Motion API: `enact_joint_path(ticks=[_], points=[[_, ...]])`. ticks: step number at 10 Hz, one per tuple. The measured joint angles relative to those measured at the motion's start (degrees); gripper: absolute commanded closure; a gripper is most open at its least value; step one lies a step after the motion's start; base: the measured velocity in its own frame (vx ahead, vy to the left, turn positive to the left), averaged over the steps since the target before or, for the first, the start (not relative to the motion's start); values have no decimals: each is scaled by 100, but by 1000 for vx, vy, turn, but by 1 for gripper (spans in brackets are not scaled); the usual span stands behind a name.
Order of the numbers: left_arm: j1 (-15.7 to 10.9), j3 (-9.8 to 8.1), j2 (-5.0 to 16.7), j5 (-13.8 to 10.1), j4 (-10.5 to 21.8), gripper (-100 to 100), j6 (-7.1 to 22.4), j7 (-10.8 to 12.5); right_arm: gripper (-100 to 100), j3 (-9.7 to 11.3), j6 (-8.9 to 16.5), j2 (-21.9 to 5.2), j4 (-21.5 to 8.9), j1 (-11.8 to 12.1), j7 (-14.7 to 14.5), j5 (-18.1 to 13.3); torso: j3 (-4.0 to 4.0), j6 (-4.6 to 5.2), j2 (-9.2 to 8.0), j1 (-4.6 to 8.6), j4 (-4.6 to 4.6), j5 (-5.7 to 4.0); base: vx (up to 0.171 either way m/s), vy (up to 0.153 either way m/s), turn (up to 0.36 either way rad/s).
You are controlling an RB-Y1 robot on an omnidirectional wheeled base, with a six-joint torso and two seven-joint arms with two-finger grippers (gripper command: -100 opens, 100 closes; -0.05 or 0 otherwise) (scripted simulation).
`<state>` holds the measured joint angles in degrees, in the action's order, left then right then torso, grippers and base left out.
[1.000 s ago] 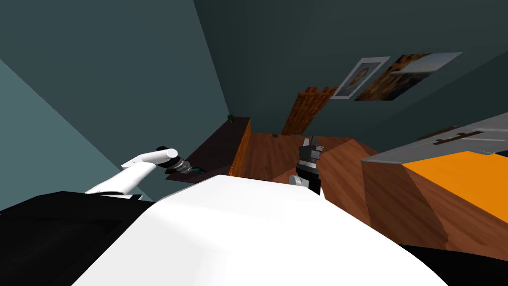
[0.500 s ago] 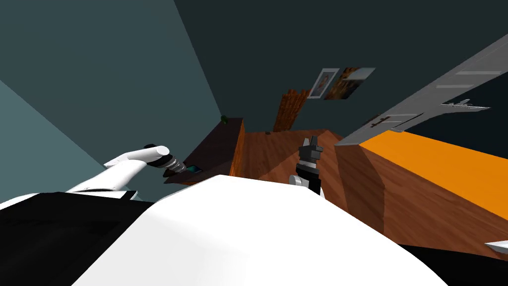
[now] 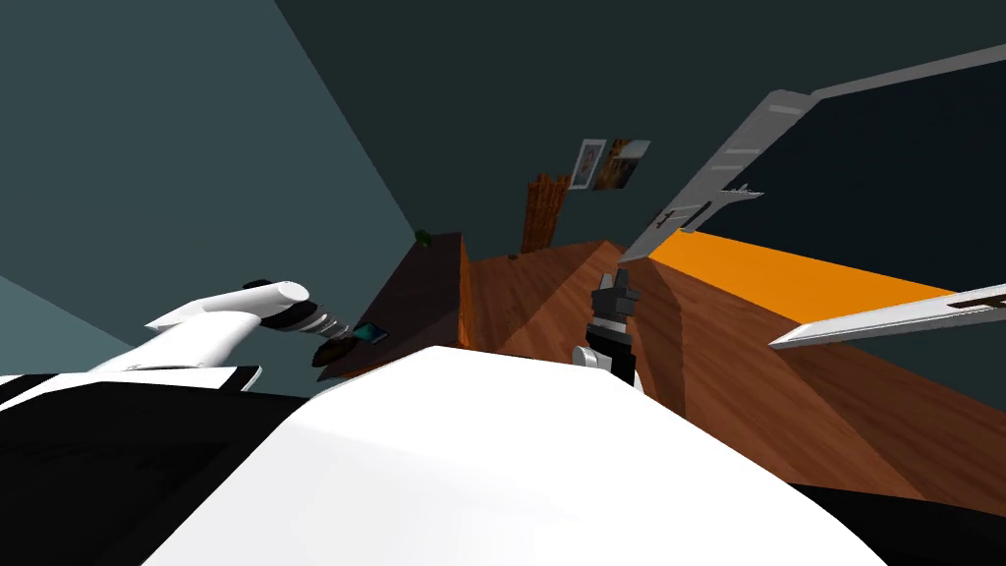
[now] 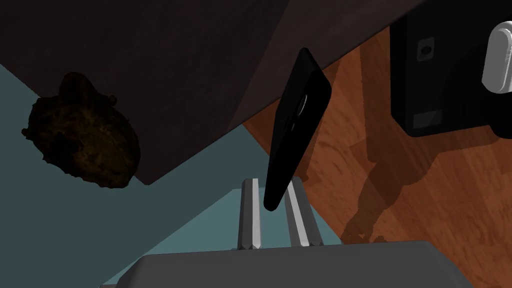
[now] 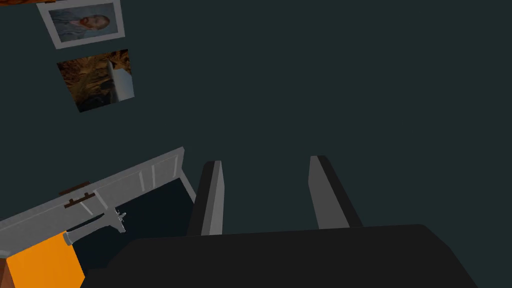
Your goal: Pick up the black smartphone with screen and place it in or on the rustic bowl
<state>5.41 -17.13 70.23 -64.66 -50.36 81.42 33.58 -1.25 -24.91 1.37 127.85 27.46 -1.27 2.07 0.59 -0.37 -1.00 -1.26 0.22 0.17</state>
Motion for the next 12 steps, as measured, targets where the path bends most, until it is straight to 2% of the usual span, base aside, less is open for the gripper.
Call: enact_joint_path(ticks=[2, 5, 6, 7, 9, 11, 12], points=[[-113, -133, 136, 28, 439, 100, 119, 215, 0, -2, 0, -2, 0, 1, 0, 0, -14, -2, 27, -58, -4, 11, -211, 247, -327], [-104, -431, 293, 87, 860, 100, 286, 624, 0, -2, 0, -2, 0, 3, 0, 0, -34, 2, 63, -60, -11, 18, -191, 238, -323], [-225, -474, 367, 130, 1139, 100, 341, 700, 0, -3, 0, -2, 0, 3, 0, 0, -36, -2, 66, -72, -11, 16, -207, 252, -256], [-64, -657, 400, 122, 1093, 100, 425, 883, 0, -3, 0, -2, 0, 3, 0, 0, -34, -8, 62, -74, -11, 20, -153, 161, -58], [-191, -693, 460, 193, 1402, 100, 475, 981, 0, -2, -1, -1, 0, 5, 0, 0, -52, -7, 95, -29, -17, 13, -110, 133, -175], [-58, -929, 502, 222, 1474, 100, 618, 1255, 0, -3, -1, -2, 0, 5, 0, 0, -59, -1, 107, -51, -19, 12, -110, 183, -153], [-88, -959, 525, 242, 1561, 100, 642, 1305, 0, -3, -1, -2, 0, 6, 0, 0, -62, -10, 113, -42, -22, 16, -91, 120, -83]])
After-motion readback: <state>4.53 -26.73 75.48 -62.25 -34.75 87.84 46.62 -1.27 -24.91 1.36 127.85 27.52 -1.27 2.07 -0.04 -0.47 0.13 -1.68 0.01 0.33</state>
